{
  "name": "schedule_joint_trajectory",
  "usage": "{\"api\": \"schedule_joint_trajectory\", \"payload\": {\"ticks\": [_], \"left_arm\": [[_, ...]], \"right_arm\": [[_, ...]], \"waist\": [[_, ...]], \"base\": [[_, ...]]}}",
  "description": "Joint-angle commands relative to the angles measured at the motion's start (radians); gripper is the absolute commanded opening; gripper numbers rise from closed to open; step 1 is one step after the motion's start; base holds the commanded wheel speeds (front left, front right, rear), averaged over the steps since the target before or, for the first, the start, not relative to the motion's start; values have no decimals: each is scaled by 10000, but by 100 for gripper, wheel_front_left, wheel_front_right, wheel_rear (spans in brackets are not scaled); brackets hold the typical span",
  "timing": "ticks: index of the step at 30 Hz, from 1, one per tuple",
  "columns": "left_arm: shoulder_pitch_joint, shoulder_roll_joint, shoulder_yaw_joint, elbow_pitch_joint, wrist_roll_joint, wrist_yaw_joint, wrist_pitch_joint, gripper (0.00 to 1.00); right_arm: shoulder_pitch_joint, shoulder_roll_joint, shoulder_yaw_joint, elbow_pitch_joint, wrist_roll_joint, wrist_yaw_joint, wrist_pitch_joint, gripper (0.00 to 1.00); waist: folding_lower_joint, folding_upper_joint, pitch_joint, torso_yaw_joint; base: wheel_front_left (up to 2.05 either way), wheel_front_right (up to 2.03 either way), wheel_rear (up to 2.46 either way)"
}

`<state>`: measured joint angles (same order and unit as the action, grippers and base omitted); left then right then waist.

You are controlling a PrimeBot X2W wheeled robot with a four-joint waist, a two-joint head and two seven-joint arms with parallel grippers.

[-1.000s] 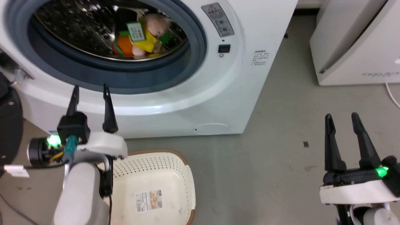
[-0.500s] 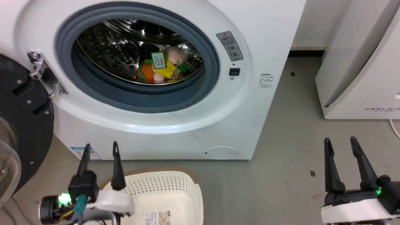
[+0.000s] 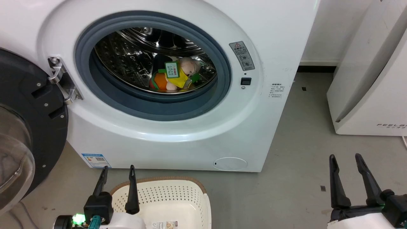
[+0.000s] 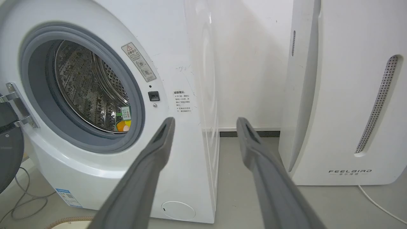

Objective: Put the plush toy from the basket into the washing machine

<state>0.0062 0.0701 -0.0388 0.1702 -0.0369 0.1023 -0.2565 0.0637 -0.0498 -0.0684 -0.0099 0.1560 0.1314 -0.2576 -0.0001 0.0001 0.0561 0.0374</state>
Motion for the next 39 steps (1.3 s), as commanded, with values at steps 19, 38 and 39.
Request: {"api": "schedule_joint_trajectory", "payload": {"ticks": [19, 38, 39], "left_arm": [[-11, -21, 9, -215, 43, -136, 343, 0], [-20, -52, 76, -475, 100, -291, 731, 0], [-20, -54, 79, -488, 103, -299, 752, 0]], "right_arm": [[-94, -1, 101, 18, -200, 1, 343, 0], [-189, -1, 203, 32, -437, -1, 733, 0], [-194, -1, 208, 33, -450, -1, 754, 0]], "waist": [[1, -1, -93, -37], [1, -1, -174, -96], [1, -1, -179, -99]], "base": [[0, 0, 0], [0, 0, 0], [0, 0, 0]]}}
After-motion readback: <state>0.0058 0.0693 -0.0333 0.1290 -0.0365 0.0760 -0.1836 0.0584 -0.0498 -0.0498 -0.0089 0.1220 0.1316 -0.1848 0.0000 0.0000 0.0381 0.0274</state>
